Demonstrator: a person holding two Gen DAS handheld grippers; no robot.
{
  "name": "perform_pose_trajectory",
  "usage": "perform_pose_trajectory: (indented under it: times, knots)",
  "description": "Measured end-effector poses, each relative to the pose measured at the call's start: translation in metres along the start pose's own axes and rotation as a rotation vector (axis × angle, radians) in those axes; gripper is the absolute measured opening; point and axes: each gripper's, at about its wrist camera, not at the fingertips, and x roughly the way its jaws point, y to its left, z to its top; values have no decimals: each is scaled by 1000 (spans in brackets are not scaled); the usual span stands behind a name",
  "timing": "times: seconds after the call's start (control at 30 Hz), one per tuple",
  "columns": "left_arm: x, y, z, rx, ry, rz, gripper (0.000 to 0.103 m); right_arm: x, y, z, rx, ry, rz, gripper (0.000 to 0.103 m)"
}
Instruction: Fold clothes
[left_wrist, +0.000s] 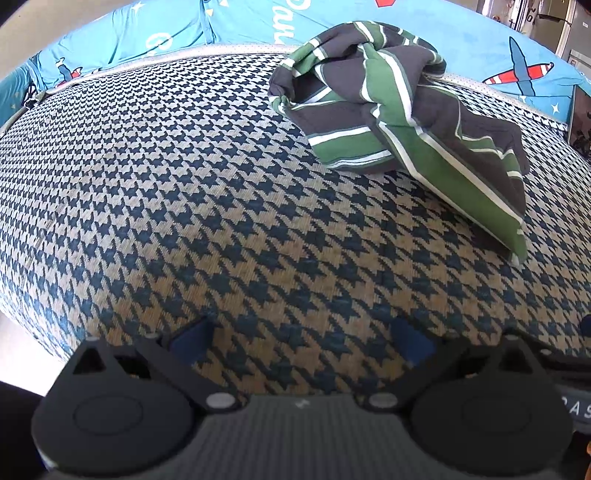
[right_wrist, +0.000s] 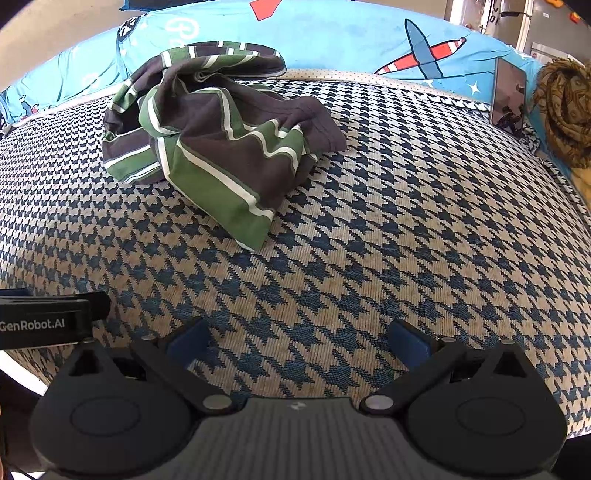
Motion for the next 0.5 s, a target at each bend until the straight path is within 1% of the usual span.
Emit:
perform_pose_trajectory:
  times: [0.5]
  knots:
    - [0, -1, -5, 9, -12, -4, 103, 1, 1, 0, 21, -8, -15, 103]
